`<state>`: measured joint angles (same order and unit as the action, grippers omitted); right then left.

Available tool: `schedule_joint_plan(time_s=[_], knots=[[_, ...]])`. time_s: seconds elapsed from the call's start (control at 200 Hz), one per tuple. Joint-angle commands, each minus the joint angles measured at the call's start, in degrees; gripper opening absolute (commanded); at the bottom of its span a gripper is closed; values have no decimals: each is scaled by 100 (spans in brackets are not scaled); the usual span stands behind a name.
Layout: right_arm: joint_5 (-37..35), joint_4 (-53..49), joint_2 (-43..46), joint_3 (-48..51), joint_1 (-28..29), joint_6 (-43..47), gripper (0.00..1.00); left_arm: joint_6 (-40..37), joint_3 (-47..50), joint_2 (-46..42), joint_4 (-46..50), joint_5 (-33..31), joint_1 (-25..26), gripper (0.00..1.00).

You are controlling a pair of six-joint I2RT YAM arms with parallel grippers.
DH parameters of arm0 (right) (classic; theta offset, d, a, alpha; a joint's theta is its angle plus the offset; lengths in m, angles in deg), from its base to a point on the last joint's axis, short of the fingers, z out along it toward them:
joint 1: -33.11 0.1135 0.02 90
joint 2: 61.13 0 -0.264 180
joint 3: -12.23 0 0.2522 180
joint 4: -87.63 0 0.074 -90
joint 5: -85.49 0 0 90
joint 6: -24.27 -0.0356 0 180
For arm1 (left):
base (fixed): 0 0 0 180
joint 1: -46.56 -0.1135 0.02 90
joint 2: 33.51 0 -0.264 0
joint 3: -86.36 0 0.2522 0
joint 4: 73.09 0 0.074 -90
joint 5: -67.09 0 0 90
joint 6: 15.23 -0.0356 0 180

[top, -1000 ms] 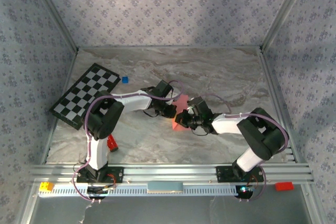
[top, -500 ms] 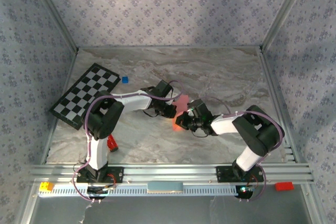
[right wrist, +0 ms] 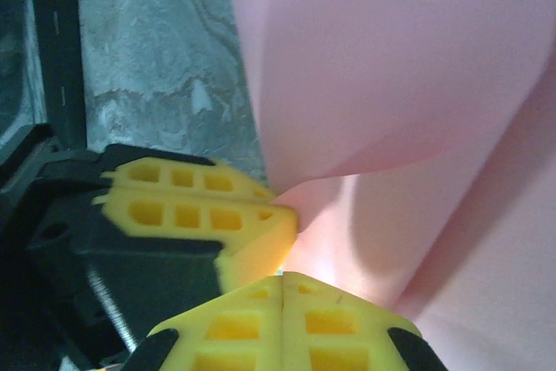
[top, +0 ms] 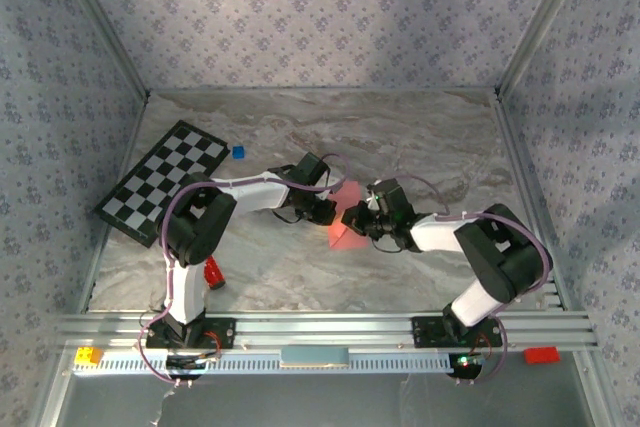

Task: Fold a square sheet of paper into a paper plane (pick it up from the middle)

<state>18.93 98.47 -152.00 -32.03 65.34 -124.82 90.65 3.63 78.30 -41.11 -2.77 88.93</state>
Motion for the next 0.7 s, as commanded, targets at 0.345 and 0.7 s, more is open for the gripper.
schedule_joint_plan(time_s=[0.345, 0.7], knots=[[5, -259, -159, 16, -91, -165, 4, -155, 5, 322, 347, -150, -34, 6], [204, -442, -285, -292, -450, 68, 4, -182, 40, 306, 315, -116, -62, 6]])
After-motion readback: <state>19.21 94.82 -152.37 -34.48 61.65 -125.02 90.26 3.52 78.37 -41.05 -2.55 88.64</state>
